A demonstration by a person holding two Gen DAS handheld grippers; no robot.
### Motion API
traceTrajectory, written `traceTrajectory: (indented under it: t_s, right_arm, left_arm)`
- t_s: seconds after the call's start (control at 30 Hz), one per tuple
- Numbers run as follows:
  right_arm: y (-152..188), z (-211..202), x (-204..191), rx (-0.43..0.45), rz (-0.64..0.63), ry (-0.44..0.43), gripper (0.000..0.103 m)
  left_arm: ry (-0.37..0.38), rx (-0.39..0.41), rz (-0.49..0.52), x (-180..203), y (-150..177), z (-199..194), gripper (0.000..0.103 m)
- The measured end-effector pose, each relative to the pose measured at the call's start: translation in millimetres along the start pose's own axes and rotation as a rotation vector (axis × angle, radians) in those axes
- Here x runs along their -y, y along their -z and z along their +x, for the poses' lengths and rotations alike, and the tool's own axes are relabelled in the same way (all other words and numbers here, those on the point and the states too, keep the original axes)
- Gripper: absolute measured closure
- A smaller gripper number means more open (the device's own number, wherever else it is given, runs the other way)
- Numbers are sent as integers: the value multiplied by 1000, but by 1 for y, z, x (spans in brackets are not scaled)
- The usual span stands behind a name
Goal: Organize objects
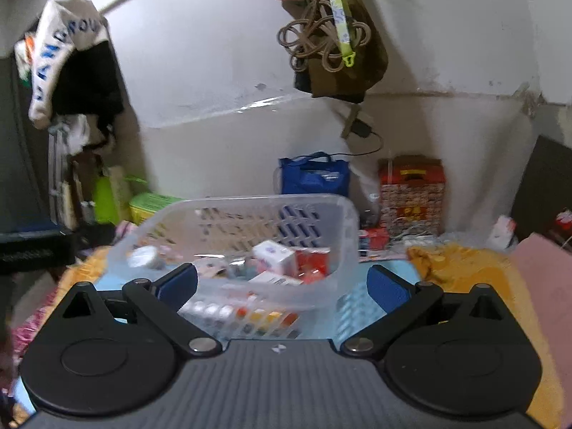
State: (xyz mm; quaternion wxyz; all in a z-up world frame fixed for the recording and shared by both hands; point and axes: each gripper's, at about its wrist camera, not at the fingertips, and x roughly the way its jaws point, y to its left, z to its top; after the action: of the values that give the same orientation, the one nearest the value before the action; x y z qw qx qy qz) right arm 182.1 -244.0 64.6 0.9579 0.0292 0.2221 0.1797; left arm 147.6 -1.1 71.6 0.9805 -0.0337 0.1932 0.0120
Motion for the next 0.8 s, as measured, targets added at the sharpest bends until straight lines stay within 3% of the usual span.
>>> traceTrajectory:
  t_s: [0.23,0.47,0.8]
  right_arm:
    - [6,-3,-11,40,-36,2,0]
    - [21,9,-22,2,-101,13,0]
    - [21,6,-10,-4,-32,-17,0]
  left_arm:
    - [12,-67,20,2,24,-6,0]
    - [2,-84,44,7,42,-3,0]
    - [19,-94,25,7,47,-3,0]
